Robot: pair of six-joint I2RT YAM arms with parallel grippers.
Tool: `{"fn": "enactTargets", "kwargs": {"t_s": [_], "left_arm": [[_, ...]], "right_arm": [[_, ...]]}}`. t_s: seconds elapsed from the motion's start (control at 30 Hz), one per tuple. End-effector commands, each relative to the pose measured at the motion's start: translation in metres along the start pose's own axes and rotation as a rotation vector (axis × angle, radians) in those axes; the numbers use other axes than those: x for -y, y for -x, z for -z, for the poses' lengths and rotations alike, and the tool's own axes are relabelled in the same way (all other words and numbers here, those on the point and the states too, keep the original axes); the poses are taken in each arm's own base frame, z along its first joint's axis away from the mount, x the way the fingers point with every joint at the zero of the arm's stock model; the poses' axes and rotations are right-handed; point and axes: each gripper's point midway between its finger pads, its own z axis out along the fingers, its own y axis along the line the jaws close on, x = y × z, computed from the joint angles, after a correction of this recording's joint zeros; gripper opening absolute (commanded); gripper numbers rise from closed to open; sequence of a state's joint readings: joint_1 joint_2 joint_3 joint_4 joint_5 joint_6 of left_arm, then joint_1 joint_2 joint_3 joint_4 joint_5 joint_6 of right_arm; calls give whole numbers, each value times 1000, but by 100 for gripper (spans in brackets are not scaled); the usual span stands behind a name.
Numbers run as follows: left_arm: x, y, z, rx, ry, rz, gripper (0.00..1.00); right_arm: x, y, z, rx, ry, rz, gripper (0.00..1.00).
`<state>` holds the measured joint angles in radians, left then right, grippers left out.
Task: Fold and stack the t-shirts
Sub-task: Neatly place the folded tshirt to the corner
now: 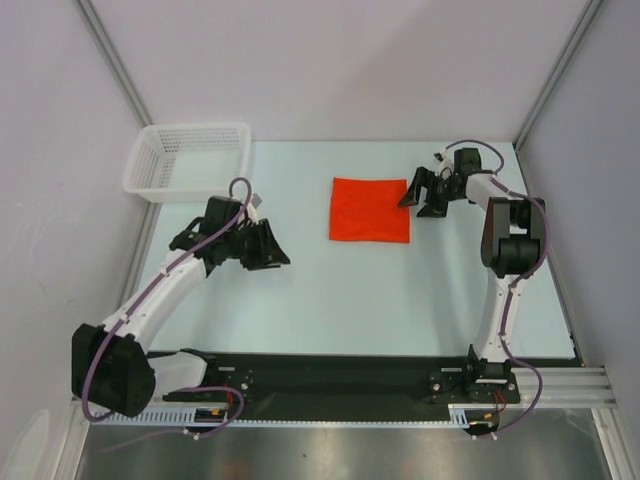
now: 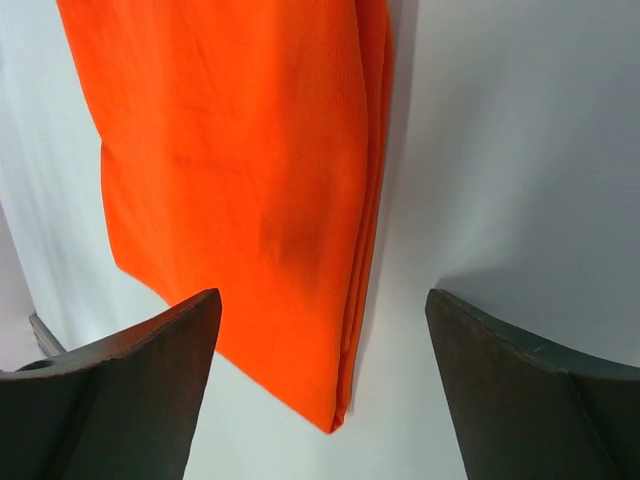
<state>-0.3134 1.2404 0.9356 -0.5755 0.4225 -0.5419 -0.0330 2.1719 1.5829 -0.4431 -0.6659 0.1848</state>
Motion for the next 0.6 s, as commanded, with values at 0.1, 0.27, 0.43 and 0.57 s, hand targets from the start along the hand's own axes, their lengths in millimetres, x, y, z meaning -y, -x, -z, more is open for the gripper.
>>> {"fn": "enactTargets", "kwargs": {"t_s": [0.1, 0.27, 0.43, 0.57], "left_arm": [[-5, -19, 18, 12, 9, -1, 40], [-2, -17, 26, 38, 10, -6, 41], [0, -18, 32, 55, 0, -14, 42], [-3, -23, 31, 50, 1, -10, 43]], "right_arm": [[10, 6, -19, -35, -71, 19, 78], [2, -4, -35, -60, -86, 17, 68], [0, -14, -48, -91, -94, 11, 64], [6, -13, -51, -79, -136, -5, 56]]}}
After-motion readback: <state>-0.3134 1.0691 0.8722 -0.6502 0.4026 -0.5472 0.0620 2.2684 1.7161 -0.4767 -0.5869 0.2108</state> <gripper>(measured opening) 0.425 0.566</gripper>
